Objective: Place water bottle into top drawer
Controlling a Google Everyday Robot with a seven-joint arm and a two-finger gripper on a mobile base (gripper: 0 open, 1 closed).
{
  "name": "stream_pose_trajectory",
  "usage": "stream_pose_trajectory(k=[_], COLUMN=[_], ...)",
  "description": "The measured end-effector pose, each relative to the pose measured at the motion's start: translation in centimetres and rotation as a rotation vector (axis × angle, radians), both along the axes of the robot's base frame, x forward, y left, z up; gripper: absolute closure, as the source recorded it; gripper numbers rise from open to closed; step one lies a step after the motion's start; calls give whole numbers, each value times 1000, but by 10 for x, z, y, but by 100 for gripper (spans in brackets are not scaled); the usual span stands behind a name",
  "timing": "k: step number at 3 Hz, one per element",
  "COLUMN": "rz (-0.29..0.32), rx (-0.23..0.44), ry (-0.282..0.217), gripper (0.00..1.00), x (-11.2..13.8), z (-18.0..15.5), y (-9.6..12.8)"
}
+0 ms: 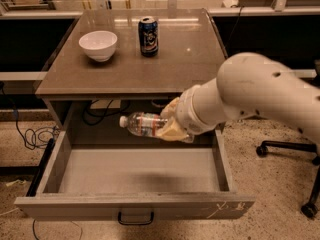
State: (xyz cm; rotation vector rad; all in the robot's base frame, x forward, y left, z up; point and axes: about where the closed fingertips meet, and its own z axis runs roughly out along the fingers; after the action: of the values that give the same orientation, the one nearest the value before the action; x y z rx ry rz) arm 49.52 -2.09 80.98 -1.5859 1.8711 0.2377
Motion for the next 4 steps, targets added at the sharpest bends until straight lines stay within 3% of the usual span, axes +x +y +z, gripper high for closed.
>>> stream_pose_trajectory(k=[1, 2, 4], rz=[17, 17, -22], rx=[29, 40, 34], ry=[-1, -5, -7], gripper=[100, 100, 100], x=[-5, 6, 21], z=[-41, -77, -127], y=[13, 23, 24])
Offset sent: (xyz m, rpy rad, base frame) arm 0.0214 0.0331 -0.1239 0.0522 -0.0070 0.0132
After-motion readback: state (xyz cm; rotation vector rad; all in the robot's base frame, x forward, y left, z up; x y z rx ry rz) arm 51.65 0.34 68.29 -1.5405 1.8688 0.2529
